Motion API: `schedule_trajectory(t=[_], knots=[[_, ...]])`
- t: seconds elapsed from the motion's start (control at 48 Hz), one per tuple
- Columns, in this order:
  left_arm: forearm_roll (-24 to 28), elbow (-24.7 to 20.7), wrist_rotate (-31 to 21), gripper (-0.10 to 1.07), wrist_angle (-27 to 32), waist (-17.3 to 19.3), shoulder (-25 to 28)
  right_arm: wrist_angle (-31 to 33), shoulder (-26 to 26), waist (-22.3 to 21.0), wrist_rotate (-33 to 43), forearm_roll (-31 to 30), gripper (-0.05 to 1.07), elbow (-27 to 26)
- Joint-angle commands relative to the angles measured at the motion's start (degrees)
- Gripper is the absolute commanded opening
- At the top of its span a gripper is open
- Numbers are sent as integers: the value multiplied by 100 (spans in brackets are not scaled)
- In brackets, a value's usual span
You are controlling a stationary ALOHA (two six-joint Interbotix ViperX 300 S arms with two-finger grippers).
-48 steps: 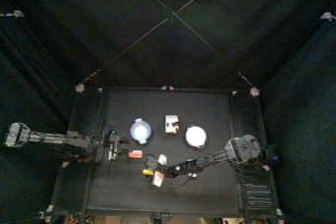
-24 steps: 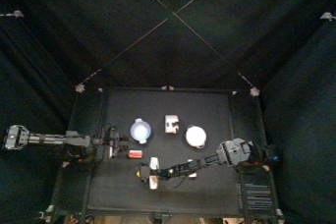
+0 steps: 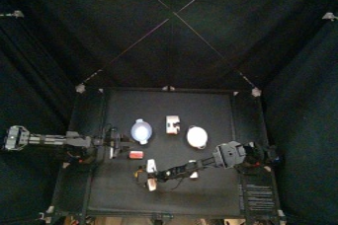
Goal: Put squash below salmon sushi
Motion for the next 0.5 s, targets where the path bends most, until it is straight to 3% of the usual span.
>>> schedule_trajectory(t=[0.0,0.146,0.479], knots=[[0,-62,9,78,-26,9,9,132,-149,-26,-35,0,94,-176],[0,-62,9,78,-26,18,9,158,-132,-18,-35,9,103,-176],[9,-53,9,78,-18,18,9,185,-316,18,-26,598,104,-105]])
